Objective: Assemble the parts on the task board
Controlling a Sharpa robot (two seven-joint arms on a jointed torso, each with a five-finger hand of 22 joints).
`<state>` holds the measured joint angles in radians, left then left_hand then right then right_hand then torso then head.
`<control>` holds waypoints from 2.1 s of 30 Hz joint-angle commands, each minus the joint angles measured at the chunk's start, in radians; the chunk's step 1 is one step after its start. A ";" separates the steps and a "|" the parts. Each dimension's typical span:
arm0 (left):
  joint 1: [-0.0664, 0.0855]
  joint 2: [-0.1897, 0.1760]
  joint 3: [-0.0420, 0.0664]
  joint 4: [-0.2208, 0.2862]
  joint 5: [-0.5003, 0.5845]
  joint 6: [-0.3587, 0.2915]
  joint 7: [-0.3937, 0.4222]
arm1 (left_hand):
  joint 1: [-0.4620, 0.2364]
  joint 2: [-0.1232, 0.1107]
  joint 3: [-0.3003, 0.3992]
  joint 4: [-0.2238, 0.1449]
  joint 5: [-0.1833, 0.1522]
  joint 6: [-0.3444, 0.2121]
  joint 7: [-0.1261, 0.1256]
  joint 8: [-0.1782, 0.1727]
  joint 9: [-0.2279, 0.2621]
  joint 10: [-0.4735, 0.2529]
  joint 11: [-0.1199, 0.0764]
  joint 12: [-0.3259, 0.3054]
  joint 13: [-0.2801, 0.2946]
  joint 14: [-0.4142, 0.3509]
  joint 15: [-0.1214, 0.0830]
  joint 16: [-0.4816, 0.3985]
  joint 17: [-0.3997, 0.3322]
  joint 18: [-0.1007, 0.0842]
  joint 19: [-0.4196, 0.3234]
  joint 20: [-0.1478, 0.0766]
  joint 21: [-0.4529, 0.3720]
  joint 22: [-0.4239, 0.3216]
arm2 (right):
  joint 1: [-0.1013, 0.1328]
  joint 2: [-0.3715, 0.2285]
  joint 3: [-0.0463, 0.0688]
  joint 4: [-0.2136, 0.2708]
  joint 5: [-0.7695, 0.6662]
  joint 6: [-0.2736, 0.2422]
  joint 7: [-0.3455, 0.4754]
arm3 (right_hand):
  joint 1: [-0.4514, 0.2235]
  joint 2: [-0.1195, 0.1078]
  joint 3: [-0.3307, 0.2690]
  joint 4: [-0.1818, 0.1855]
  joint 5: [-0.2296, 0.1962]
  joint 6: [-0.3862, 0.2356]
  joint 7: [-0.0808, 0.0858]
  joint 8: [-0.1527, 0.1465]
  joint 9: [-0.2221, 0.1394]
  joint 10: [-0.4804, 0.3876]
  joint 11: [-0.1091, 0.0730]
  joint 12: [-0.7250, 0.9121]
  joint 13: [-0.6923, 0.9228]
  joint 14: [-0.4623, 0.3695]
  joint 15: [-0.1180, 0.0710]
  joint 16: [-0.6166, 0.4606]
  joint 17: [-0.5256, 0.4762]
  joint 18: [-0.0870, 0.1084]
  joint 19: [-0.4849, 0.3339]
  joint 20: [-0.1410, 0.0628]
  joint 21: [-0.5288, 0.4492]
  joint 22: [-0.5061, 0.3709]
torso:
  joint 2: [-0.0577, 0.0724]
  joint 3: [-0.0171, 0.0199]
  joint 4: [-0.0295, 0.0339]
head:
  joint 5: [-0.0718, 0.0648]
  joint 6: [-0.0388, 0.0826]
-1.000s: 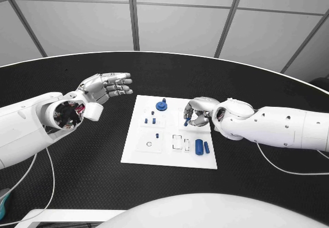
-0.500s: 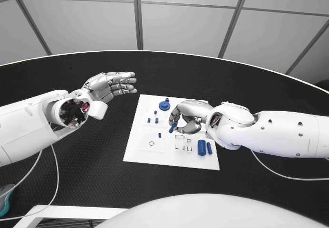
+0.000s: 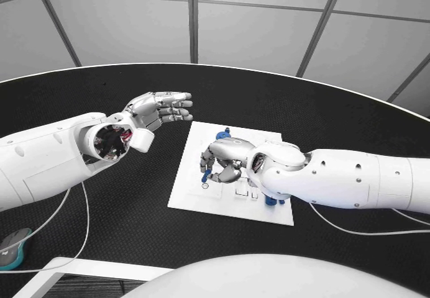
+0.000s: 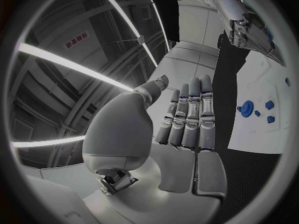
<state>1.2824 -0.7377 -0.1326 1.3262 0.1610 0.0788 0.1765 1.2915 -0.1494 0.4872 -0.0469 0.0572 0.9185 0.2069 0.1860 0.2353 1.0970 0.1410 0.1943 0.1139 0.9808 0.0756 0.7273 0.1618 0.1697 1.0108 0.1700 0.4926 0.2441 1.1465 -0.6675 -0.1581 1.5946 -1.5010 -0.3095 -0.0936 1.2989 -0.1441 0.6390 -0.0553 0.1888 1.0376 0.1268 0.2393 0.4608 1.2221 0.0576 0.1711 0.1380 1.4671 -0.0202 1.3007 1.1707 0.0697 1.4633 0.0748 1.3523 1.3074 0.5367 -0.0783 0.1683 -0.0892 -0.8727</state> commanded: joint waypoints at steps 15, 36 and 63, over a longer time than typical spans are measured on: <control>0.000 0.006 0.000 0.000 0.000 0.002 0.000 | 0.001 0.010 -0.004 0.003 -0.004 -0.008 0.002 -0.006 -0.001 -0.008 0.001 0.005 -0.001 0.000 0.006 -0.006 0.001 0.011 0.007 0.001 -0.001 -0.001 | -0.015 0.084 -0.004 -0.105 -0.045 0.029 0.000 | 0.001 0.013 0.001 -0.007 0.006 0.004 0.004 0.002 0.002 0.005 0.000 -0.002 0.001 0.033 -0.008 0.003 -0.002 -0.018 0.051 -0.007 -0.003 0.082 | 0.001 0.0036 -0.0014 | 0.024 0.000; 0.000 0.007 0.000 0.001 0.000 0.001 -0.001 | 0.003 0.010 -0.004 0.004 -0.004 -0.009 0.001 -0.006 -0.001 -0.010 0.001 0.006 -0.002 0.000 0.006 -0.007 0.002 0.011 0.009 0.001 -0.004 -0.003 | -0.021 0.094 -0.012 -0.132 -0.047 0.061 0.003 | 0.001 0.015 0.002 -0.007 0.007 0.003 0.005 0.001 0.002 0.006 0.000 -0.003 0.001 0.033 -0.007 0.004 -0.001 -0.018 0.052 -0.007 -0.001 0.084 | 0.000 0.0030 -0.0017 | 0.023 0.000; 0.000 0.009 0.000 -0.002 0.000 0.003 -0.002 | 0.003 0.010 -0.004 0.004 -0.004 -0.009 0.001 -0.006 -0.001 -0.010 0.001 0.006 -0.002 0.000 0.006 -0.007 0.002 0.011 0.009 0.001 -0.004 -0.003 | -0.028 0.109 -0.019 -0.154 -0.071 0.101 -0.021 | -0.001 0.019 0.003 -0.006 0.008 0.002 0.005 0.002 0.004 0.006 0.001 -0.005 0.002 0.033 -0.007 0.005 -0.001 -0.019 0.052 -0.007 -0.001 0.084 | -0.002 0.0017 -0.0024 | 0.024 0.000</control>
<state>1.2827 -0.7288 -0.1324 1.3248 0.1607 0.0816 0.1741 1.2916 -0.1494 0.4872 -0.0469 0.0572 0.9185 0.2069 0.1860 0.2357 1.0935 0.1446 0.1943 0.1134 0.9808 0.0756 0.7273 0.1633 0.1697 1.0135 0.1727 0.4926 0.2426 1.1185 -0.5592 -0.1770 1.4411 -1.5687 -0.2076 -0.1125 1.2987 -0.1358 0.6399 -0.0589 0.1924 1.0359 0.1322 0.2387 0.4647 1.2214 0.0584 0.1614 0.1387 1.4671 -0.0202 1.3007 1.1697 0.0697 1.4633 0.0748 1.3522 1.3078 0.5352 -0.0766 0.1663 -0.0657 -0.8727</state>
